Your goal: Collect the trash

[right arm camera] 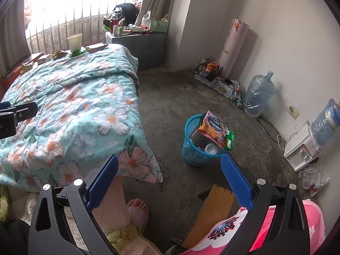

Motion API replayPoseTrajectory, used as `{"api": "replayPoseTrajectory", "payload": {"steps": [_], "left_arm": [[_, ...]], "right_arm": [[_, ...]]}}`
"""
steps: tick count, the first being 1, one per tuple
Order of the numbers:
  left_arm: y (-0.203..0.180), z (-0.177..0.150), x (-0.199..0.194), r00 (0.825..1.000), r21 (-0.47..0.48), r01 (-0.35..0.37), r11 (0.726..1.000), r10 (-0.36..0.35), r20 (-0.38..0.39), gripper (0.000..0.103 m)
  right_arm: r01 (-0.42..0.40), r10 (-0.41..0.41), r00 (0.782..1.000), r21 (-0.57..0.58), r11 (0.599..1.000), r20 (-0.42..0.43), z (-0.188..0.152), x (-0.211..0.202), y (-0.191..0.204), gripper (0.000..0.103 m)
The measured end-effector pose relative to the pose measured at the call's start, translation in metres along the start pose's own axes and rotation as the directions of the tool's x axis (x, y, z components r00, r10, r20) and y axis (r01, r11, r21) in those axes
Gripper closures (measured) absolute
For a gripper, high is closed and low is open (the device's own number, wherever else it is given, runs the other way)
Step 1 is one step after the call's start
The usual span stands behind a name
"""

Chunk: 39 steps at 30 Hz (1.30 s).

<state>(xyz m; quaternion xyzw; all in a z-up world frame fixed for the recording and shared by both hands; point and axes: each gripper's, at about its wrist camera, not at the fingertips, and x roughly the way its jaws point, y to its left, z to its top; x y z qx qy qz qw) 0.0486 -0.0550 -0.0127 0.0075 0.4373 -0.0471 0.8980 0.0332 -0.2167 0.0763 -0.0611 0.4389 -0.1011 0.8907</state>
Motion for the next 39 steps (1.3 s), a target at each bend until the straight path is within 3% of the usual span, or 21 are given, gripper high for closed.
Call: {"api": "replayPoseTrajectory", "payload": {"steps": [39], "left_arm": [[-0.0028,0.0030,-0.0005,1.000,0.001,0.006,1.000,-0.006,-0.005,0.009]], "right_arm": [[0.007,-0.007,1.000,-0.010,1.000,0.008,0.0010,-0.0035,-0.0008,0.009]]}}
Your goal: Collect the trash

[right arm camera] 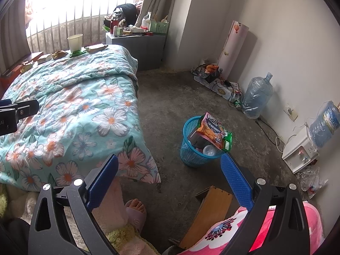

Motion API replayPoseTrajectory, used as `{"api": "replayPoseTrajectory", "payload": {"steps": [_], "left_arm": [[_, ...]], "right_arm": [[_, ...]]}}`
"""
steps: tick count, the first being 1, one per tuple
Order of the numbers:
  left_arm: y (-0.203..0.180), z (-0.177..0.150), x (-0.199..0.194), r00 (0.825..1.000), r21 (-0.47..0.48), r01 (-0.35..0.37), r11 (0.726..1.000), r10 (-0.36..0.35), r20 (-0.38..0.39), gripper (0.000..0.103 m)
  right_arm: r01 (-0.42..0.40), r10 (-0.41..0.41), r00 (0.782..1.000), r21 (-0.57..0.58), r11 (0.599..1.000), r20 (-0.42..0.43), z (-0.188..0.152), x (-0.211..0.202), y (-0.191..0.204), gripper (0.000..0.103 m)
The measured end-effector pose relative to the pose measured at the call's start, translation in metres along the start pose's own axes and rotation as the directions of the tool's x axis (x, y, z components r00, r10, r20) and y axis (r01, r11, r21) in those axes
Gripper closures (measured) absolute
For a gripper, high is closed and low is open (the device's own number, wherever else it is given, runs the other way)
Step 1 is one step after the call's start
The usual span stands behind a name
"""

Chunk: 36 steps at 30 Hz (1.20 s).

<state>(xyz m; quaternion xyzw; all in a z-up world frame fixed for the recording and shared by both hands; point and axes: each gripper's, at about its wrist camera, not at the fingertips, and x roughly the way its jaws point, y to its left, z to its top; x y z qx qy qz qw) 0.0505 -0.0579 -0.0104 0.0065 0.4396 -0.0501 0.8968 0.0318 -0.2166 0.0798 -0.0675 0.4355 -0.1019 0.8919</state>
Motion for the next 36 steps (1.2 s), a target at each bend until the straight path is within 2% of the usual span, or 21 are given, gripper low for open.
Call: {"api": "replayPoseTrajectory", "payload": {"steps": [36], "left_arm": [[0.0004,-0.0014,-0.0009,1.000,-0.001,0.003,1.000,-0.003,-0.001,0.009]], "right_arm": [[0.000,0.000,1.000,-0.001,1.000,0.001,0.0002,-0.0002,0.0007,0.009]]}}
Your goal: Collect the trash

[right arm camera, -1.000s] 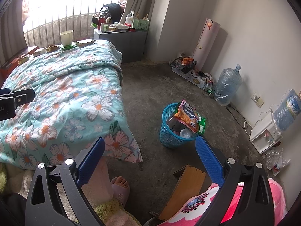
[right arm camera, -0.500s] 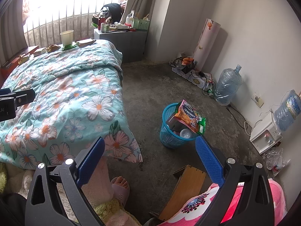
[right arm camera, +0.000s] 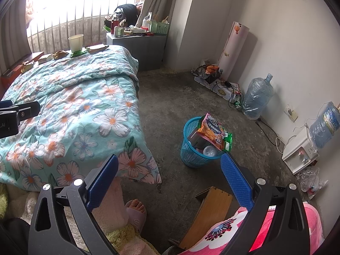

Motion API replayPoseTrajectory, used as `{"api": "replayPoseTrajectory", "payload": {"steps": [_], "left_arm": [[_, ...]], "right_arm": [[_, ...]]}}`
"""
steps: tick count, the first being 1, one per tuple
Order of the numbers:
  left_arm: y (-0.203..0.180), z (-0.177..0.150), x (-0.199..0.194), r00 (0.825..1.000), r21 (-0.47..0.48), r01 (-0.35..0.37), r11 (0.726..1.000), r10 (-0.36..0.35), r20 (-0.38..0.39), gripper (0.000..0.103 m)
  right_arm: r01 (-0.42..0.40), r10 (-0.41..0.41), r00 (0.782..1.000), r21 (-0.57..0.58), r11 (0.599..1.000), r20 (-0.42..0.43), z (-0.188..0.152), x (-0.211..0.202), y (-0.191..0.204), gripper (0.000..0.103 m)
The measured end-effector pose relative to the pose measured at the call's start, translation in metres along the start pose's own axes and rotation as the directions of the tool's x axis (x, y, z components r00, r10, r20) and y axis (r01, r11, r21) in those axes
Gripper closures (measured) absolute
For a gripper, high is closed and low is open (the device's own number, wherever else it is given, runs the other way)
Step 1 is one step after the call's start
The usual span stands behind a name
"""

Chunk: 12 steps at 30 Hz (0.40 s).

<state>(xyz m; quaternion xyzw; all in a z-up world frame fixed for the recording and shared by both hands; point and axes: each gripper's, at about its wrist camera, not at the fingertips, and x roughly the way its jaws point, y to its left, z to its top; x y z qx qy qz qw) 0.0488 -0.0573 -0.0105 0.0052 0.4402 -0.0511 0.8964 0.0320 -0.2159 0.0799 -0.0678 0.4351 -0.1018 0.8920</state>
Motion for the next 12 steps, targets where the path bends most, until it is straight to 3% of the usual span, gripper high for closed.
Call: {"api": "replayPoseTrajectory", "payload": {"steps": [12], "left_arm": [[-0.0007,-0.0013,0.0000,1.000,-0.002,-0.002,1.000,0.002,0.003,0.009]], "right_arm": [[-0.003,0.003,1.000,0.000,1.000,0.002,0.0024,-0.0001,0.0019,0.009]]}}
